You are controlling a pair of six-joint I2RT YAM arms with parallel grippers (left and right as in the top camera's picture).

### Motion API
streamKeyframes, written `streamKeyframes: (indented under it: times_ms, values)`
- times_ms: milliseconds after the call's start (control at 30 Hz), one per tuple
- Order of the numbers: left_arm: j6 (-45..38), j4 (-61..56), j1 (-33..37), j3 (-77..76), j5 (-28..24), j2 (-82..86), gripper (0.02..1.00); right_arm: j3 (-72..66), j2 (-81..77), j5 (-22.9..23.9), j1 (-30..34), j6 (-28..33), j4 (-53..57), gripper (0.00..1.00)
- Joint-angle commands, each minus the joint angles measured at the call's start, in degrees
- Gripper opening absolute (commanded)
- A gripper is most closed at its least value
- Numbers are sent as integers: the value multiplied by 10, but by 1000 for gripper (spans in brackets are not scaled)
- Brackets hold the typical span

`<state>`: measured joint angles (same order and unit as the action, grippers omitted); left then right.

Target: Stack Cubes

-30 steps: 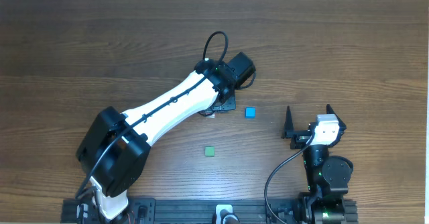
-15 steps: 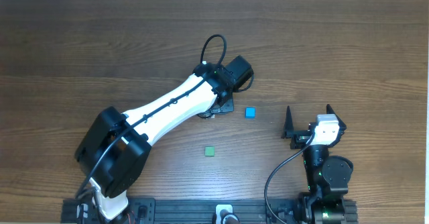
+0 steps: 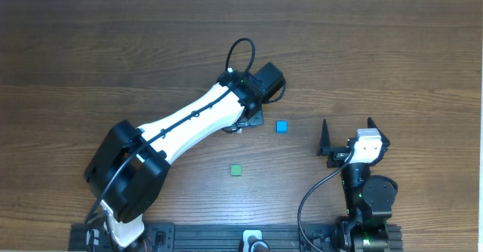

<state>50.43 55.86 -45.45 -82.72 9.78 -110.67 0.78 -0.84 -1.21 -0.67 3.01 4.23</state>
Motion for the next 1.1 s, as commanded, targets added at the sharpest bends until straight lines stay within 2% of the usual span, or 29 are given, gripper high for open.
streamKeyframes:
  times_ms: [33,800,900,1100]
  values:
    - [8,-2,3,3,13,21,169,-5,5,-5,3,1,-1,993]
    - [9,-9,3,11,13,20,248,-5,5,-5,3,1,-1,991]
    - [9,-8,3,11,12,20,270,-5,5,-5,3,1,-1,991]
    - [9,-8,3,11,12,20,373,-5,5,-5,3,1,-1,991]
